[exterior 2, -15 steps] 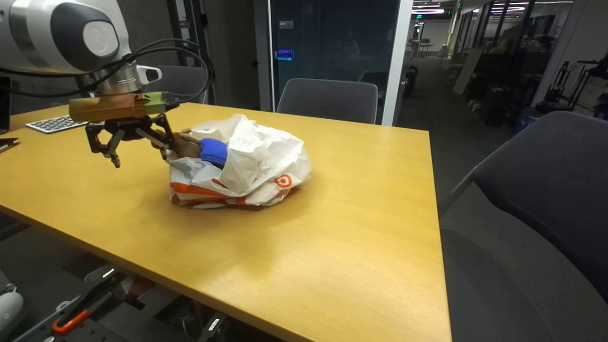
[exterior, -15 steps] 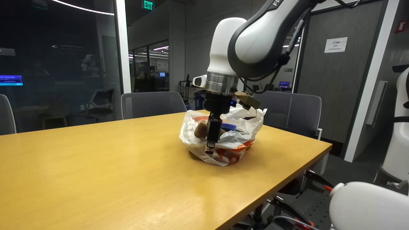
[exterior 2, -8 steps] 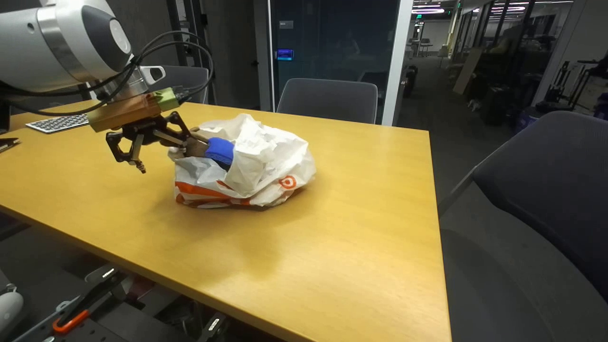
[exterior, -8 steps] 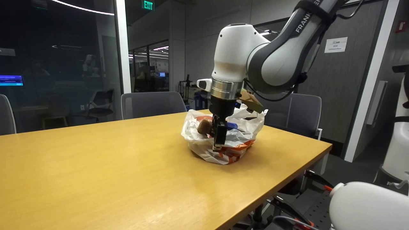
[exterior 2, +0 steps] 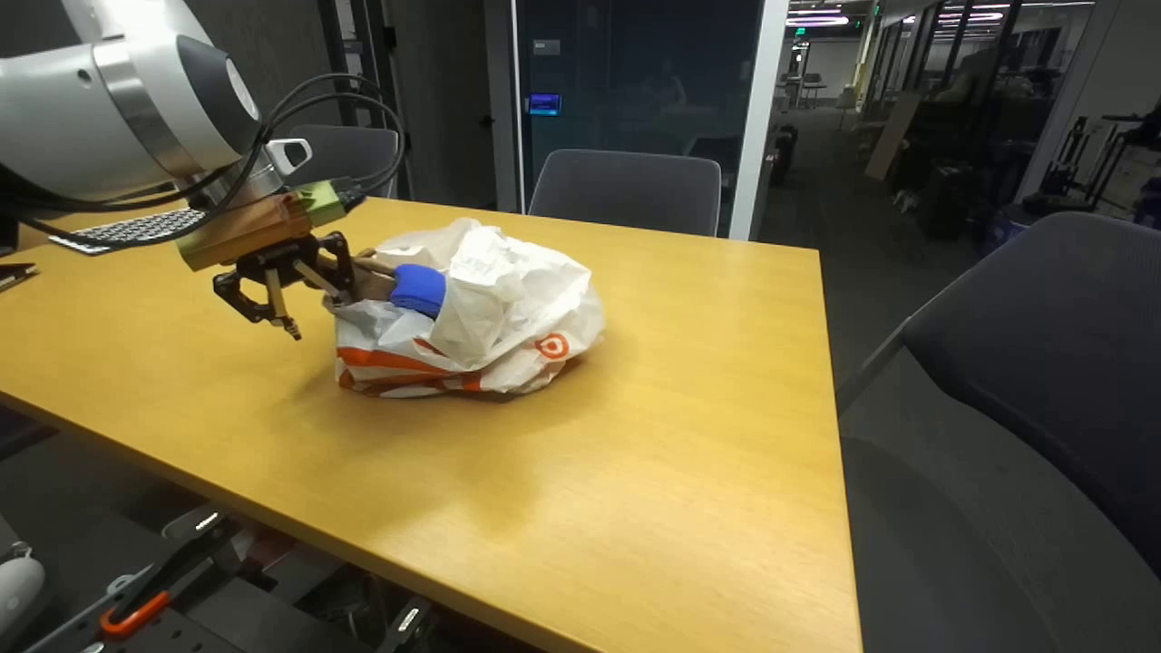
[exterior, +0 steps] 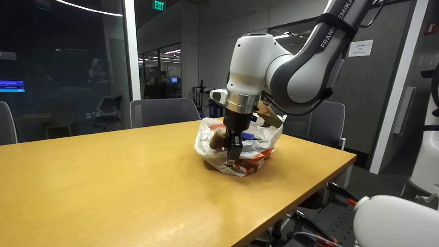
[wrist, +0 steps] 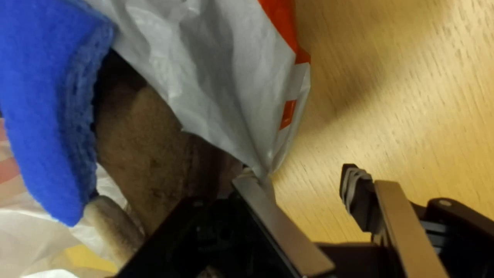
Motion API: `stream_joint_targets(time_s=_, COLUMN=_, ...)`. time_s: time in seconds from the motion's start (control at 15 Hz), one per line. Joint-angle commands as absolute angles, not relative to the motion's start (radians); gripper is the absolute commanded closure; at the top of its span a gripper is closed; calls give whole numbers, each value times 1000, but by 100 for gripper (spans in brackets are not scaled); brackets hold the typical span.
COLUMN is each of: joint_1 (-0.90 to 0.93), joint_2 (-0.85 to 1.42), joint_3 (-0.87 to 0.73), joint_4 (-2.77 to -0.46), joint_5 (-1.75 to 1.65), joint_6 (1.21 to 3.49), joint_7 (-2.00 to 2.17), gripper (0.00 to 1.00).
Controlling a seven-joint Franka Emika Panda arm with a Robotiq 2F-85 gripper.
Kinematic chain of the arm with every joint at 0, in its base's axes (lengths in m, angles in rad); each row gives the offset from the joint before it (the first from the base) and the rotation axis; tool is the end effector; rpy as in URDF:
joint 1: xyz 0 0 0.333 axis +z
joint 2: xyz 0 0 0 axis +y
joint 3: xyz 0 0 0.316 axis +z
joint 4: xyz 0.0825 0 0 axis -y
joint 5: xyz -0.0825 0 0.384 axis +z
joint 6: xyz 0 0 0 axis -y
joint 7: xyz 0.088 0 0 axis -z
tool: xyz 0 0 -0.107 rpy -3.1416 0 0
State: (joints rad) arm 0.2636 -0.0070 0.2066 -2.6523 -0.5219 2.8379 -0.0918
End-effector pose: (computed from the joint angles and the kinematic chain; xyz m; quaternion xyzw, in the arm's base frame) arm 0.3774 0.2207 0.2596 0.8580 0.4951 0.1100 0.0819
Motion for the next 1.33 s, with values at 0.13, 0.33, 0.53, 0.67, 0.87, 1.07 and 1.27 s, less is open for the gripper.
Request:
stream_joint_targets(time_s=0.13, joint_1=246, joint_2=-6, joint_3=186, joint_4=-2651, joint_5=-658, joint_6=2927, joint_7=-41, gripper=88)
stream_joint_targets(time_s=0.33, joint_1=238, joint_2=-8, joint_3=176, joint_4=-2647, joint_5=-719, joint_6=2943, joint_7=-1, gripper=100)
stream_joint_targets(time_s=0.53, joint_1=232, joint_2=-8, joint_3=168, joint_4=-2644, joint_5=-766, joint_6=2945, joint_7=42, gripper=100)
stream_joint_targets(time_s=0.67, joint_1=234, joint_2=-14, joint_3=167, joint_4=-2643, joint_5=-761, joint_6=2928, joint_7=57, gripper=100)
stream_joint_targets(time_s=0.87, joint_1=247, joint_2=-42, joint_3=176, joint_4=-2656, joint_5=-605, joint_6=2934, joint_7=-15, gripper=100)
stream_joint_targets(time_s=1.07, joint_1=272, joint_2=-31, joint_3=187, joint_4=-2667, joint_5=-343, joint_6=2987, joint_7=-112, gripper=100)
stream_joint_targets(time_s=1.27, joint_1=330, joint_2=-51, joint_3=207, joint_4=-2660, joint_5=-94, joint_6=3009, joint_7=-197, gripper=100)
